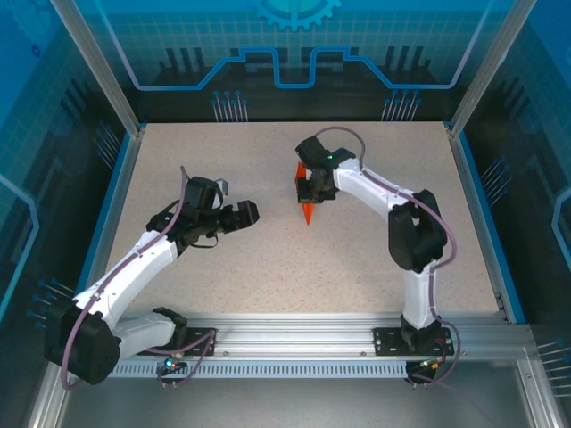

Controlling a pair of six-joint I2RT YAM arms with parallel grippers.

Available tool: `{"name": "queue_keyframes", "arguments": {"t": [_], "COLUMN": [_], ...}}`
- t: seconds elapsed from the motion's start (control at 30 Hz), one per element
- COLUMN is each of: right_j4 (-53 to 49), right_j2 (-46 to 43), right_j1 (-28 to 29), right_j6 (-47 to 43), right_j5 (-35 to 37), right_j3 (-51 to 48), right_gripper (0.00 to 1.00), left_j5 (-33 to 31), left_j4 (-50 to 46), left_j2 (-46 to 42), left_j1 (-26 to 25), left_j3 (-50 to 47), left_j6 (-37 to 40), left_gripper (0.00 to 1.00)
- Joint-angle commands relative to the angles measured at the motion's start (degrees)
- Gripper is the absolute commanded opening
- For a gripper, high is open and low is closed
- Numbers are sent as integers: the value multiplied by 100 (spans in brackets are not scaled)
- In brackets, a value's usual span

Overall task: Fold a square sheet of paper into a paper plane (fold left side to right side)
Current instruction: Place the paper plane at the center of the table.

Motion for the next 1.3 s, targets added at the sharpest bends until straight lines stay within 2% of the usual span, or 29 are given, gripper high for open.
{"name": "queue_keyframes", "arguments": {"t": [0.0, 0.2, 0.6, 1.0, 1.27], "right_j4": [-778, -1257, -1393, -1489, -1534], "right_j2": [530, 1294, 1835, 1634, 614], "right_j1": [-158, -272, -290, -202, -53], "right_j6": [-271, -372, -220, -248, -195], "right_j5": [208, 286, 170, 314, 482], "right_j3": [640, 1475, 1763, 1728, 1159], "right_gripper": [6, 7, 9, 25, 39], "left_j5": [-40, -42, 29, 44, 462], "left_j4": [-185, -206, -304, -404, -323], "left_j2": [-81, -46, 103, 61, 69], "left_j1": [75, 76, 80, 76, 259], "left_j3": [81, 76, 212, 341, 476], "left_j6": [162, 180, 205, 210, -25], "left_gripper": [97, 97, 98, 99, 99]}}
